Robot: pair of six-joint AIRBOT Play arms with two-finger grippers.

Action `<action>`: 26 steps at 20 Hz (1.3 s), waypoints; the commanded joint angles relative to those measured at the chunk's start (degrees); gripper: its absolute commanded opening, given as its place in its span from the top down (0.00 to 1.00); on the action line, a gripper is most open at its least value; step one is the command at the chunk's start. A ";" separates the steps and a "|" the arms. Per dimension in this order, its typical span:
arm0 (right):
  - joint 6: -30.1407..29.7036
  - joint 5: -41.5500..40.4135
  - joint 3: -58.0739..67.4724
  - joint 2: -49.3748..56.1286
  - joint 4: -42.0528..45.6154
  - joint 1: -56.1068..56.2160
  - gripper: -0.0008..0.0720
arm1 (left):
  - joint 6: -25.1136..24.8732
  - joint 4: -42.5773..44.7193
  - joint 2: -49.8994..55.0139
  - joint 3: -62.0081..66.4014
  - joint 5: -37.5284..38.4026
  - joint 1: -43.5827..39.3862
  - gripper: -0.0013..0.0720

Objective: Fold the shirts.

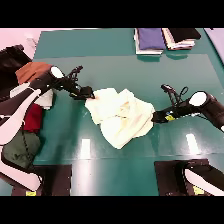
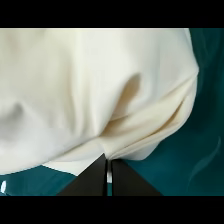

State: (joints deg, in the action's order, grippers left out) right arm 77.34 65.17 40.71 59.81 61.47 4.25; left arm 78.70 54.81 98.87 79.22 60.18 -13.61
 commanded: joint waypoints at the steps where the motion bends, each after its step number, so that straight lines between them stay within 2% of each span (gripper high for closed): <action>1: 0.74 0.02 0.59 -0.33 0.02 0.07 0.97 | -0.94 -1.11 1.29 0.02 -1.20 -1.05 0.39; 2: 0.74 0.20 0.85 -0.33 0.07 0.07 0.97 | -0.94 -1.11 1.11 0.02 -1.05 -0.85 0.63; 3: 0.72 0.61 1.81 -0.33 0.15 0.00 0.97 | -0.94 -1.31 0.66 0.17 -0.74 -0.50 0.94; 7: 0.74 4.76 14.10 -0.46 5.05 -0.09 0.97 | -1.22 -0.70 -5.97 7.43 1.33 3.43 0.95; 13: 1.77 10.58 41.88 -7.74 17.27 -0.11 0.97 | -1.20 9.55 -29.59 26.60 0.42 8.28 0.95; 18: 3.85 12.81 58.64 -14.19 19.80 -0.11 0.97 | -1.20 10.99 -45.99 35.82 0.26 8.28 0.95; 22: 4.48 13.86 68.17 -14.99 21.27 -0.11 0.97 | -1.20 11.02 -53.16 36.83 -1.22 8.28 0.95; 26: 4.94 15.91 79.65 -9.27 23.82 -0.11 0.97 | -1.11 11.13 -53.13 36.46 0.68 8.28 0.95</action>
State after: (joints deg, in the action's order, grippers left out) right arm 81.82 79.40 112.62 47.57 82.98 4.19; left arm 77.47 65.34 46.89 115.50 59.86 -5.39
